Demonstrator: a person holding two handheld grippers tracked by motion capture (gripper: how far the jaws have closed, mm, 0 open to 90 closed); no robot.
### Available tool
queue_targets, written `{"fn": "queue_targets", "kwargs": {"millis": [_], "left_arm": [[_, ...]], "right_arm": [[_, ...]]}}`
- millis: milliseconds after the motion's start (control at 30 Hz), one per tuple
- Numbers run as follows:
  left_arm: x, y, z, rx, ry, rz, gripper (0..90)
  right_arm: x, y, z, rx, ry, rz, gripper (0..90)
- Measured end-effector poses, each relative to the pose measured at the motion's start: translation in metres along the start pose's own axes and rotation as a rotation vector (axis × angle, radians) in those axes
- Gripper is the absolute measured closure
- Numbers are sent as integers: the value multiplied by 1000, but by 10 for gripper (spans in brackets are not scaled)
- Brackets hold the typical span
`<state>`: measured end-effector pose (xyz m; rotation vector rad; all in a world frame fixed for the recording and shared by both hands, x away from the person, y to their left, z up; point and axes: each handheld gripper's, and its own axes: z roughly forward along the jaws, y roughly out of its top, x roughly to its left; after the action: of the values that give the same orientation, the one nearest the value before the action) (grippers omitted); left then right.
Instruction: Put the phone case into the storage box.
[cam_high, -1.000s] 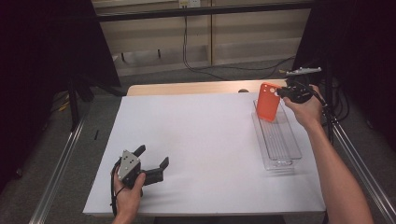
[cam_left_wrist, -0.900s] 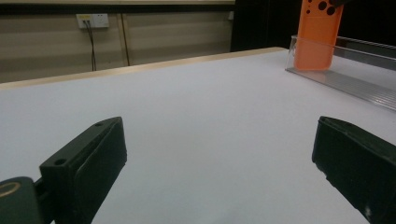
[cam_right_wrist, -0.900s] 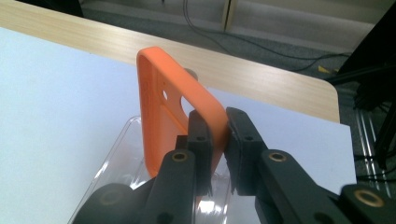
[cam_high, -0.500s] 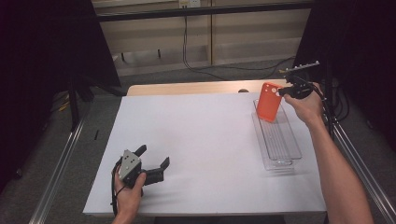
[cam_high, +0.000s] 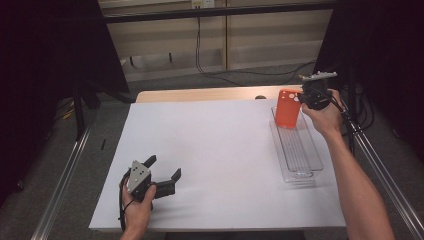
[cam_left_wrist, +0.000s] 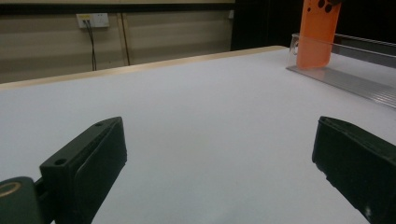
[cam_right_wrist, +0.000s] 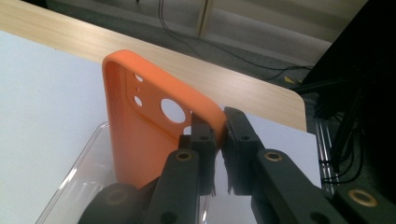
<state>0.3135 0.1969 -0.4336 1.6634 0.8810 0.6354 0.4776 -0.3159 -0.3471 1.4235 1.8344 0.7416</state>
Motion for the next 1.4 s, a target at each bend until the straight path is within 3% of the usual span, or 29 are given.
{"fn": "queue_targets", "kwargs": {"millis": [200,333,600,667,967,1200,1400], "left_arm": [[-1,0,1,1,1,-3,29],[-1,0,2,2,-5,2,29],[0,-1,1,1,-1,-6,29],[-1,-1,1,-1,-4,-8,29],[-1,-1,4,4,-10,-6,29],[1,-1,2,10,-8,0,29],[0,-1,1,5,-3,-4,29]], "right_arm": [[-2,-4,1,-29,-5,16,835],[0,-1,4,-47,20,25,834],[2,1,11,-42,10,8,834],[-1,2,11,-34,39,27,831],[-9,10,20,-7,94,50,817],[-10,13,25,-1,110,75,794],[-10,13,29,3,96,100,784]]}}
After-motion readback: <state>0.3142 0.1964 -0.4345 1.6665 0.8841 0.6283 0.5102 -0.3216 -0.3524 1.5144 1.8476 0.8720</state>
